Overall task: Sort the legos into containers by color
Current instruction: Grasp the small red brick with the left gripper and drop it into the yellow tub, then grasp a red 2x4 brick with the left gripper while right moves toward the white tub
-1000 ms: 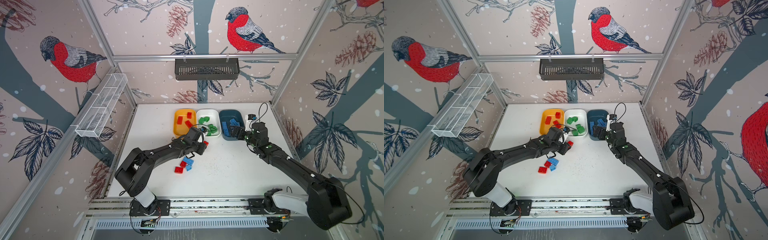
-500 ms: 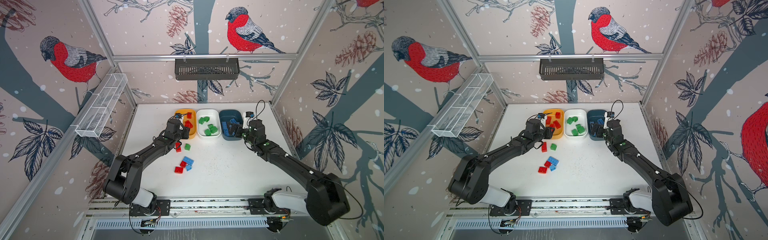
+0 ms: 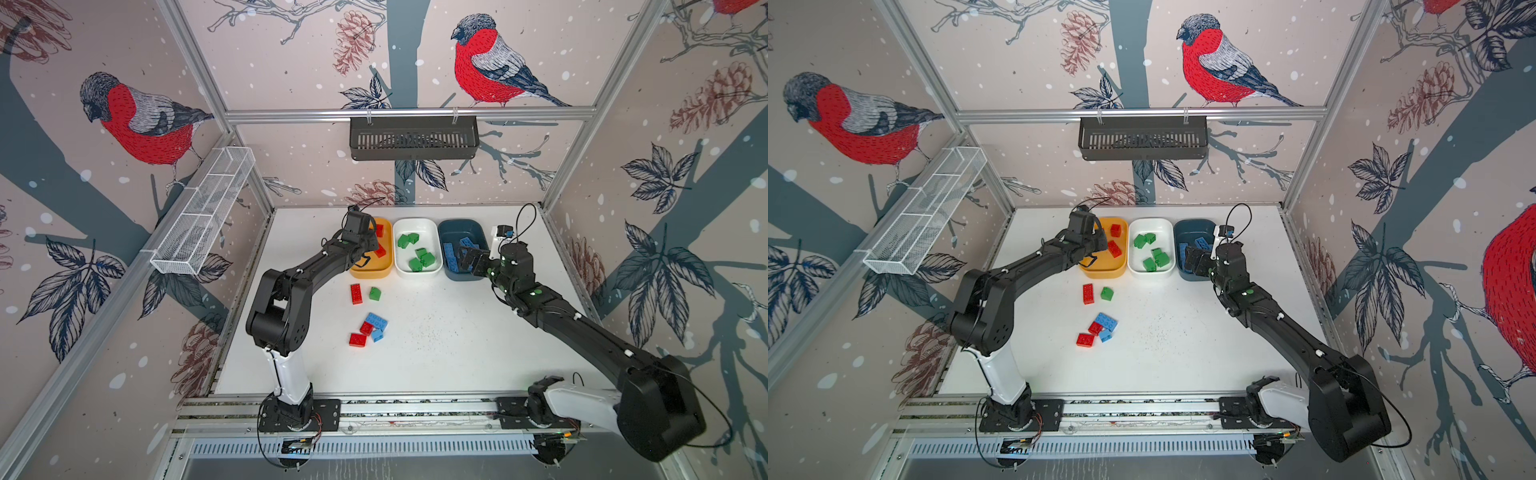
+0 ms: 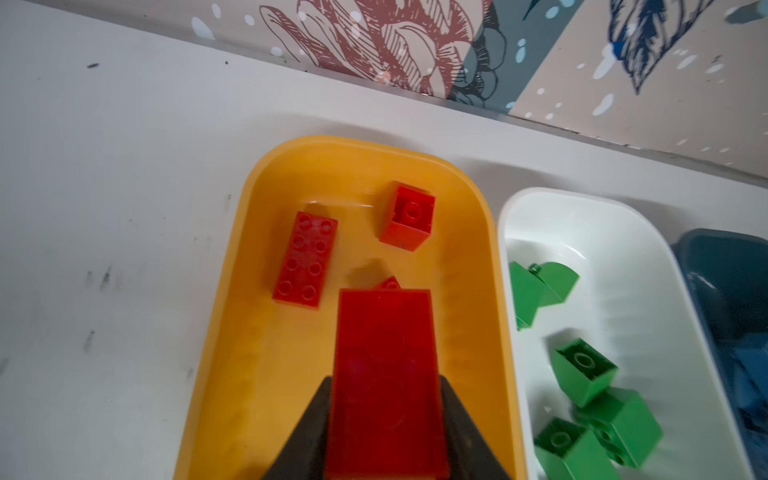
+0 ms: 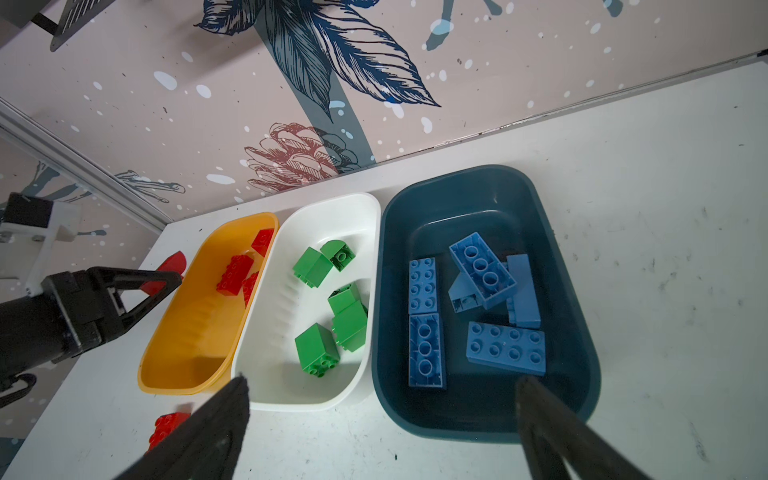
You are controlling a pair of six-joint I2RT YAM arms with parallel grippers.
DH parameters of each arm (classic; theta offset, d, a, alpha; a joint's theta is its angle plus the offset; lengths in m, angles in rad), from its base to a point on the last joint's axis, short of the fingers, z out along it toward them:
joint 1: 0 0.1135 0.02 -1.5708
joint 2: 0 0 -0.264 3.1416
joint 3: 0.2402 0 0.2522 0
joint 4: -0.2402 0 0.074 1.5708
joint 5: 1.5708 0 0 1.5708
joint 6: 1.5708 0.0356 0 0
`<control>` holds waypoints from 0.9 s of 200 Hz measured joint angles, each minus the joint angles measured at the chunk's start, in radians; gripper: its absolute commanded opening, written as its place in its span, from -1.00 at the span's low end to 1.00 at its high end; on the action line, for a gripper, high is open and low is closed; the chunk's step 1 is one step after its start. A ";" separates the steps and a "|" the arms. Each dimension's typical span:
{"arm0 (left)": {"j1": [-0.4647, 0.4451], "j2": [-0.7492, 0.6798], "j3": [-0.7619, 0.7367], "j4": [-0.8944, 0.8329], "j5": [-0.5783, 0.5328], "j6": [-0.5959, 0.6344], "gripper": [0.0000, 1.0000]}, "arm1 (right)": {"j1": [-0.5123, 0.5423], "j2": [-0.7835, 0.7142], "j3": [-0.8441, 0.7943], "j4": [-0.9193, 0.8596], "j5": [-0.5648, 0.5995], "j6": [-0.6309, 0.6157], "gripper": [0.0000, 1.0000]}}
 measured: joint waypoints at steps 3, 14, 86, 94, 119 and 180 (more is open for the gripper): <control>0.000 0.010 0.014 -0.011 -0.006 -0.006 0.23 | 0.000 -0.001 -0.001 0.000 0.000 0.000 0.99; 0.000 0.034 0.058 -0.054 -0.014 -0.014 0.44 | 0.002 -0.003 -0.006 0.000 0.002 0.000 0.99; -0.004 -0.113 -0.059 -0.108 -0.011 -0.043 0.93 | 0.029 0.006 -0.040 0.021 -0.032 -0.005 0.99; -0.004 -0.135 -0.082 -0.110 -0.011 -0.043 0.93 | 0.035 0.011 -0.040 0.026 -0.033 -0.008 0.99; -0.004 -0.204 -0.154 -0.129 -0.019 -0.051 0.93 | 0.059 0.026 -0.040 0.050 -0.037 -0.026 0.99; -0.004 -0.389 -0.374 -0.159 -0.037 -0.051 0.93 | 0.193 0.110 -0.028 0.075 -0.044 -0.113 0.99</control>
